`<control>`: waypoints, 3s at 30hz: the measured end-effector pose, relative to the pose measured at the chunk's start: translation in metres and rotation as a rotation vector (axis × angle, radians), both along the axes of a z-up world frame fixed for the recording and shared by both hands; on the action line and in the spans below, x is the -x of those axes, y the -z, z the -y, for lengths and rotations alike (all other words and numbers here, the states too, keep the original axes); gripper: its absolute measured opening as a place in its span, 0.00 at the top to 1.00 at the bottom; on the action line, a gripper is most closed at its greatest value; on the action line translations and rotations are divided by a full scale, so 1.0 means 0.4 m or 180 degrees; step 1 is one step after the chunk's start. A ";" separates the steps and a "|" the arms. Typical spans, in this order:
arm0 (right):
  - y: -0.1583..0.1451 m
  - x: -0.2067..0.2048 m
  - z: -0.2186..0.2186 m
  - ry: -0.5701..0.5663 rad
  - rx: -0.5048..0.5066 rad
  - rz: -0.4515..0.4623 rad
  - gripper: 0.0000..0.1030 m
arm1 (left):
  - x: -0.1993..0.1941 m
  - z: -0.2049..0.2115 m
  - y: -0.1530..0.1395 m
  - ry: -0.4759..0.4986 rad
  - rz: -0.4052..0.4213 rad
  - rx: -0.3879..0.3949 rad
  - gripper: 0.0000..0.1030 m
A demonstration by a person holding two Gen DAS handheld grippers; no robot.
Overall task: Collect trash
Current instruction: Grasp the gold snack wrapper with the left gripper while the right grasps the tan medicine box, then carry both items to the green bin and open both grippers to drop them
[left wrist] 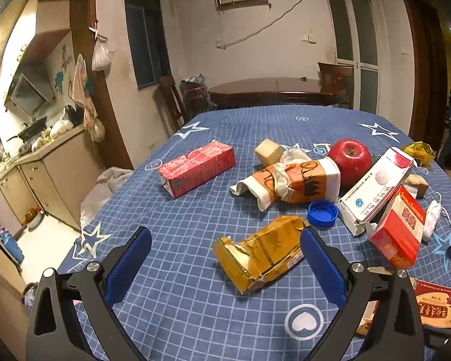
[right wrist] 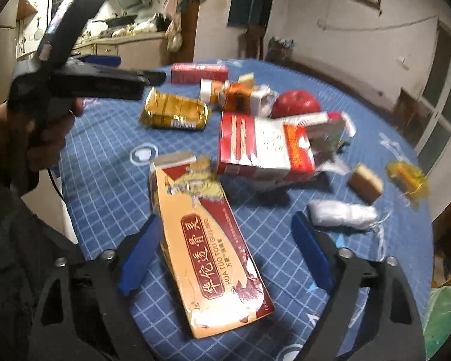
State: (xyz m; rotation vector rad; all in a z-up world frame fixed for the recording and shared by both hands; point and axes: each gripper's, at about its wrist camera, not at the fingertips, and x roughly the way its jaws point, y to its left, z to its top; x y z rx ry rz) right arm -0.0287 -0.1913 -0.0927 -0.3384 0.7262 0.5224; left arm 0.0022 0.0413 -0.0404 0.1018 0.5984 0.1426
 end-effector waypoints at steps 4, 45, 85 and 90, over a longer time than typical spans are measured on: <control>0.008 -0.007 0.007 -0.0137 -0.0103 -0.0227 0.26 | -0.001 -0.035 0.003 0.0104 -0.0064 0.0141 0.04; -0.148 0.104 0.164 0.0258 -0.0990 0.0161 0.42 | -0.032 0.023 -0.125 0.1451 -0.0196 0.0658 0.67; -0.122 0.333 1.044 0.3971 -0.1744 -0.0008 0.42 | -0.130 1.376 -0.007 0.3822 -0.1180 0.0429 0.64; -0.102 0.296 1.083 0.3880 -0.2137 -0.0117 0.30 | -0.165 1.398 0.021 0.3653 -0.1143 0.0463 0.29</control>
